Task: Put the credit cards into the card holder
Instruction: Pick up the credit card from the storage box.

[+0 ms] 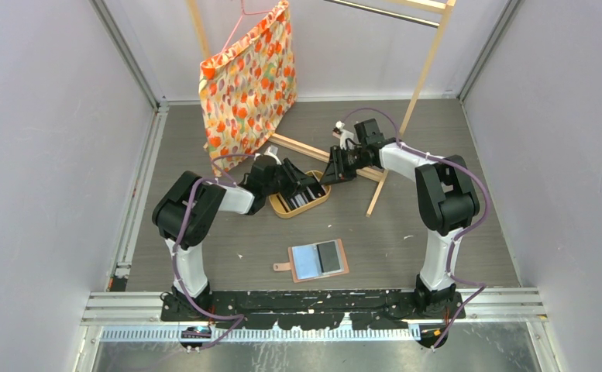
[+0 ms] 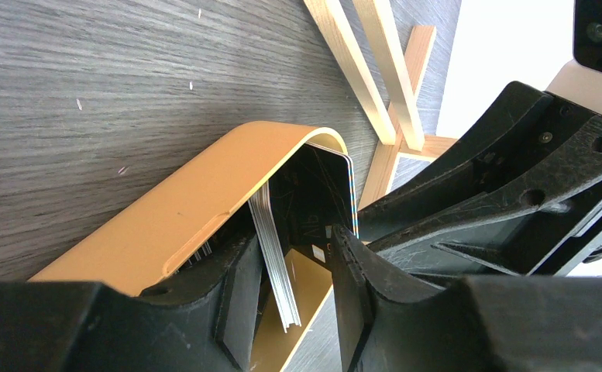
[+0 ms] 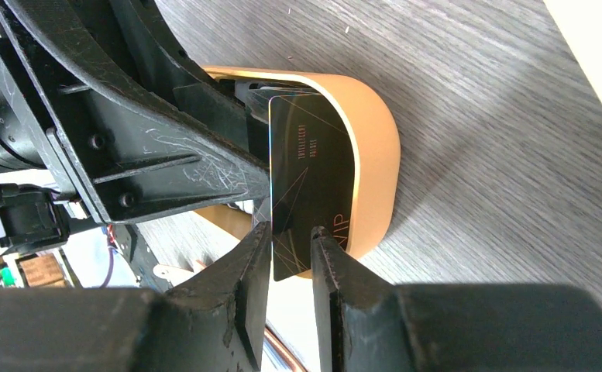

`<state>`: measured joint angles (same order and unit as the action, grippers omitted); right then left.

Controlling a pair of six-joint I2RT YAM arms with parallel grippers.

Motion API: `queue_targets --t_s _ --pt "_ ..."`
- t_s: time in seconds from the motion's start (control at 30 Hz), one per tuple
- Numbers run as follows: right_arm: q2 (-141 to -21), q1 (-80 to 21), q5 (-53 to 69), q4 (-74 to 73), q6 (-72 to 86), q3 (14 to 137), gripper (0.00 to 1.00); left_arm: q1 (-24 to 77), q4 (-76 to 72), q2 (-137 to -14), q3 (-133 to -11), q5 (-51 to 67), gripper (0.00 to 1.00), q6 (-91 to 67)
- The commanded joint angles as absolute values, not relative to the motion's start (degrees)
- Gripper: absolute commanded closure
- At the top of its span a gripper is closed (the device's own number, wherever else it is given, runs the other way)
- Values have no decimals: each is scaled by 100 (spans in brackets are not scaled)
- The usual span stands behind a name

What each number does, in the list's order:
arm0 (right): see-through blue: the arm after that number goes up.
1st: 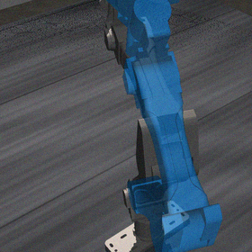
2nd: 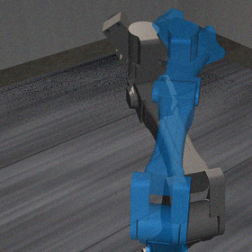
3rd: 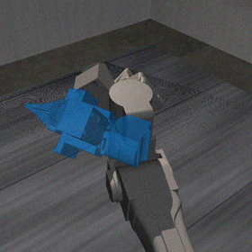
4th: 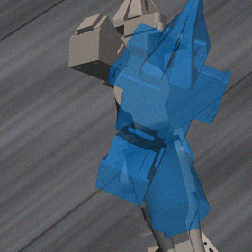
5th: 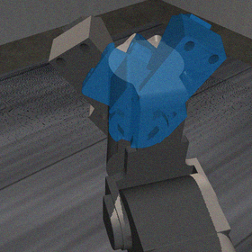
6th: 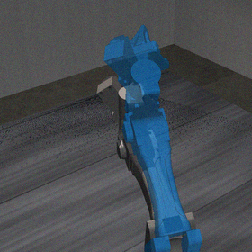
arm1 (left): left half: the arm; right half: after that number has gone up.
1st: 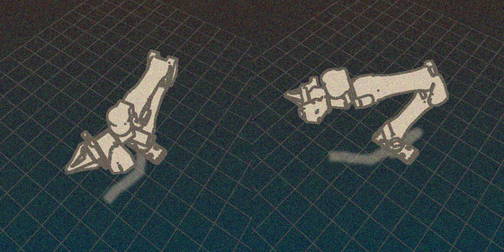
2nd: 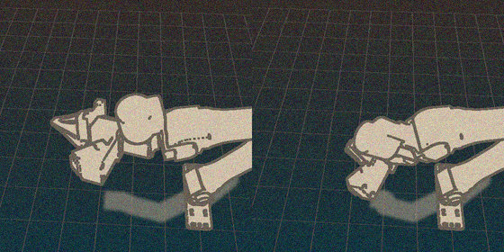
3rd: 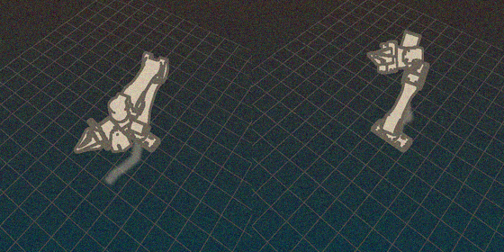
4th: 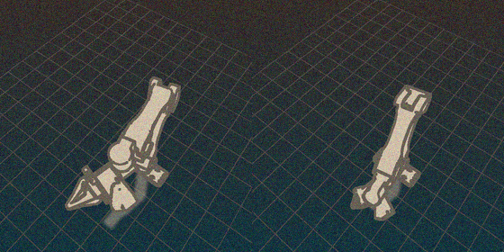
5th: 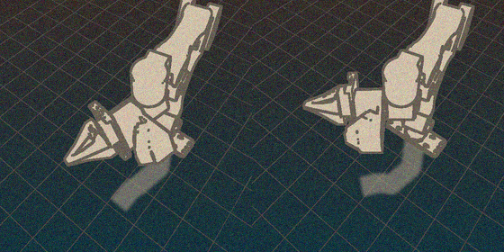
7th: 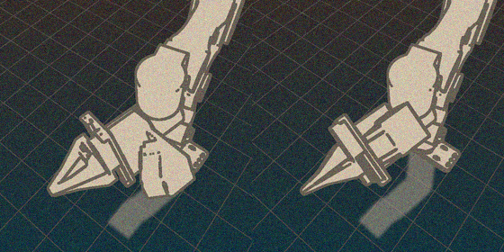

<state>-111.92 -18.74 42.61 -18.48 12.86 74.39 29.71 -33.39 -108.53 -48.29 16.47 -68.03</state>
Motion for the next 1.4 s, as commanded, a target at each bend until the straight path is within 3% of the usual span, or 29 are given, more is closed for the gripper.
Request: queue_targets --t_s 0.0,0.27,0.83,1.37 --pt "-11198 -1863 4378 -1811 1326 7657 70 2936 -3243 -10916 -4904 1564 61 -6672" --pt "-11156 -1850 4396 -1822 1304 7655 71 2927 -3252 -10907 -4887 1572 61 -6671" --pt "-11151 -1852 4279 -2107 982 7752 84 2883 -3577 -10826 -4726 1669 59 -6715" --pt "-11179 -2013 4074 -2355 670 7804 85 2882 -3735 -10858 -4710 1741 53 -6730"
